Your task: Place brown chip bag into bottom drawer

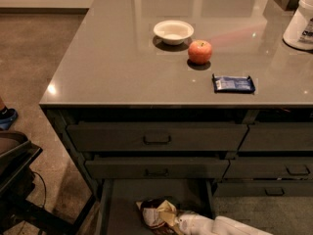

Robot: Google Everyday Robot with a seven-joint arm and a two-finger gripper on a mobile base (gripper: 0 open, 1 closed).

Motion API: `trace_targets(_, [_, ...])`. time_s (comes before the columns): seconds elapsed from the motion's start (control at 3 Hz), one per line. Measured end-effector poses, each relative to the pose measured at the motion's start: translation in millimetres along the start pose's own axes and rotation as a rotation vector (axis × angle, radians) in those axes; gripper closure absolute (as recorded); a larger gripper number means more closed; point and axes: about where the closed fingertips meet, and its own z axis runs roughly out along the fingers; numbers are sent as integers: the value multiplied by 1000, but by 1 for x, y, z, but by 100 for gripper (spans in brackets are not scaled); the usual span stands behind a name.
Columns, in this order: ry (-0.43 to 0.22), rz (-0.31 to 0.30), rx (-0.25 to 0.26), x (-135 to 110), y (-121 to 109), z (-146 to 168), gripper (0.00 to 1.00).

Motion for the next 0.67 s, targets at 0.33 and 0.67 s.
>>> trace_targets(0.33, [0, 0, 0, 0, 0, 0, 12])
trace_targets(0.67, [0, 0, 0, 0, 0, 0, 0])
